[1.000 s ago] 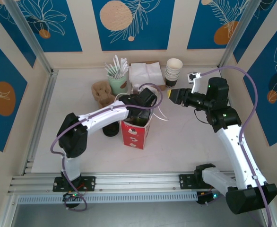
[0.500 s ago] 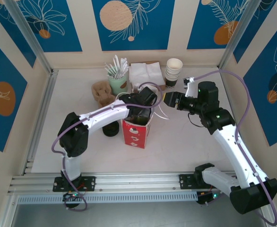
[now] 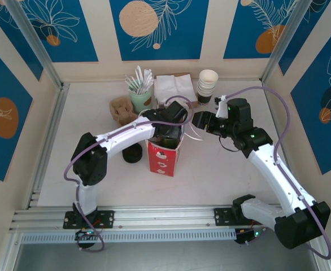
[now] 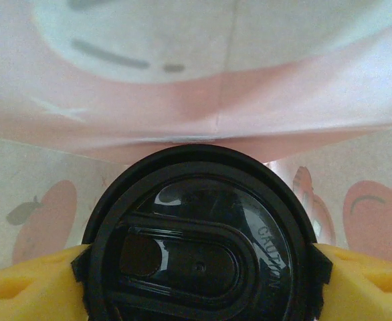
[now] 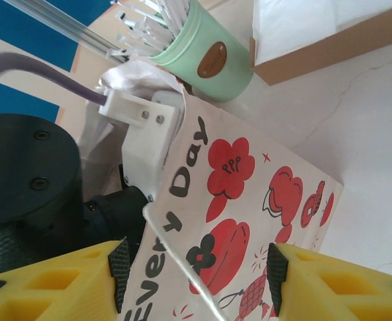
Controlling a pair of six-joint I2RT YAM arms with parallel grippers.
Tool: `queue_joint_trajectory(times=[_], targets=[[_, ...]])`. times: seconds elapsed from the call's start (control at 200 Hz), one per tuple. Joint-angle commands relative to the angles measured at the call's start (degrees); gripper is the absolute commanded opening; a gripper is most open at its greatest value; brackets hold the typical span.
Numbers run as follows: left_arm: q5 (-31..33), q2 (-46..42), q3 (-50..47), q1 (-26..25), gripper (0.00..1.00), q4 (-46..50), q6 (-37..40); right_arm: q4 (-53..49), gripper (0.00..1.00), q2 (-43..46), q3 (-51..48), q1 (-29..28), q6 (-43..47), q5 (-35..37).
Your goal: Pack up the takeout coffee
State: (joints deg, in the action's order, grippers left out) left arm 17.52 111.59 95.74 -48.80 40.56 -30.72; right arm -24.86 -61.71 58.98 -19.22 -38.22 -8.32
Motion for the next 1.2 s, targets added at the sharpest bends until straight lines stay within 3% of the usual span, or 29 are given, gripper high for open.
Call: queue_joint_trajectory(times=[0.0,0.165,0.505,0.86,0.975,1.195], targets=[[-0.37,1.63,2.14,0.89,0.83,5.25,-1.33,0.01,0.59,-1.32,1.55,-0.98,-1.06,0.62],[-0.09,1.44,3.90,0.87,0.89,6.85,-2.09,-0.32,0.60,-3.05,2.87,-1.72,-1.00,1.03],[0.82,1.43,6.20,0.85,0.90,8.89,-2.85,-1.33,0.62,-6.14,5.67,-3.78,0.57,1.08],[0.58,1.21,7.31,0.89,0.91,9.22,-3.43,-10.91,0.58,-12.59,13.85,-6.67,5.12,8.78],[0.56,1.25,8.03,0.90,0.91,9.78,-3.51,-13.91,0.49,-14.86,16.86,-7.44,6.37,10.46],[1.80,0.95,9.53,0.89,0.92,11.99,-3.93,-20.27,0.17,-17.56,21.85,-8.97,11.26,15.26]])
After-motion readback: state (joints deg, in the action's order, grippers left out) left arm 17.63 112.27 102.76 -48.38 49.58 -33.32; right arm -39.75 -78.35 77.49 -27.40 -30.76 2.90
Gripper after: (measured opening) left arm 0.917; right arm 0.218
